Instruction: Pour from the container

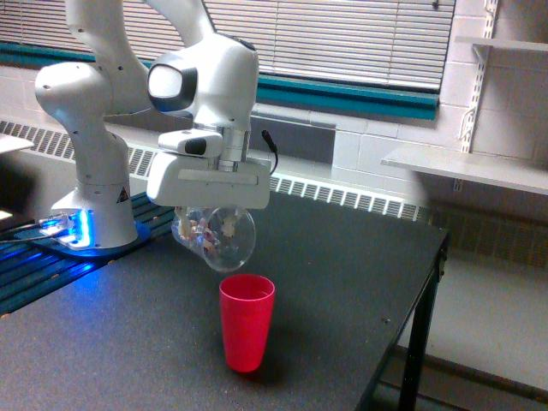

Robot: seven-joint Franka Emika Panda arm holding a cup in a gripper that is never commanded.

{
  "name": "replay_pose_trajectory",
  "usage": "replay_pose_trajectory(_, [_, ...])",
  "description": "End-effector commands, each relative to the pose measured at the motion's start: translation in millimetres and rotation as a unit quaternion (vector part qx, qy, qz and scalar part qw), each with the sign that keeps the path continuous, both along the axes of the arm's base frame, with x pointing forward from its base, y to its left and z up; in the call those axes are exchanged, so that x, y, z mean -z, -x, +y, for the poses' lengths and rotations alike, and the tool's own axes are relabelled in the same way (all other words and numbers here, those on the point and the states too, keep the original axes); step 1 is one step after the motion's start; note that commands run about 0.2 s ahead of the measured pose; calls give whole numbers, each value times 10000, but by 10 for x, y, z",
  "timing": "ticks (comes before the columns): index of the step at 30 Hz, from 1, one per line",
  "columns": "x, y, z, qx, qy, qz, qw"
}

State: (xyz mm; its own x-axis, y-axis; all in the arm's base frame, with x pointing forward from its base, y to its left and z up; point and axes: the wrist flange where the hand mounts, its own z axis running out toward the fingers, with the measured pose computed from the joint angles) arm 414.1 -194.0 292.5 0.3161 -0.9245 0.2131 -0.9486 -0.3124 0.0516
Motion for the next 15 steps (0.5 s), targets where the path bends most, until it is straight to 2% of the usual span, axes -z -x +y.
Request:
replay_pose_trajectory(1, [-56,-51,-20,-134,48,20,9999])
replay_pose_trajectory(15, [-46,-69,-29,-247,66,323,9992])
